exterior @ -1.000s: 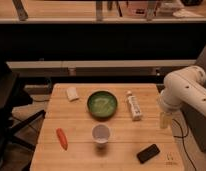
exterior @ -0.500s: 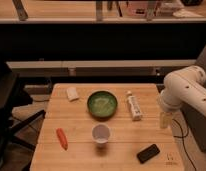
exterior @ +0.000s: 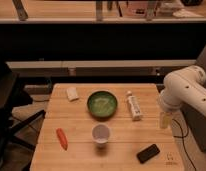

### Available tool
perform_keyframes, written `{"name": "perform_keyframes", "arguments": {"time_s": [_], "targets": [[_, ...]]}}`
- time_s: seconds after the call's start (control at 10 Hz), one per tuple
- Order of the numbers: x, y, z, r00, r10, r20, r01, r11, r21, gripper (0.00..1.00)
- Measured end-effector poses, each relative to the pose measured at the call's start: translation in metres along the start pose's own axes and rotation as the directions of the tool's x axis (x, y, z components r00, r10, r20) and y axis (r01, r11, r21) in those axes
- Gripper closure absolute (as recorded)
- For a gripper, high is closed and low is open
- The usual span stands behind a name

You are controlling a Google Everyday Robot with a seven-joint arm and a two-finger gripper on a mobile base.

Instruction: Move the arm in a circular motion

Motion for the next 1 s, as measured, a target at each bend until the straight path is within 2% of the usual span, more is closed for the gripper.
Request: {"name": "perform_keyframes", "arguments": {"time_s": [0.2,0.7,1.0], "targets": [[-0.0113,-0.0066,0.0021,1.0,-0.002,0.002,0.002,1.0,0.001,0.2],[-0.0047,-0.0077,0.006,1.0,0.022,0.001,-0.022,1.0,0.005,0.2],[-0.0102,-0.0093,0.0071,1.0,0.03,0.004,-0.03,1.0,0.007,0.2]]}}
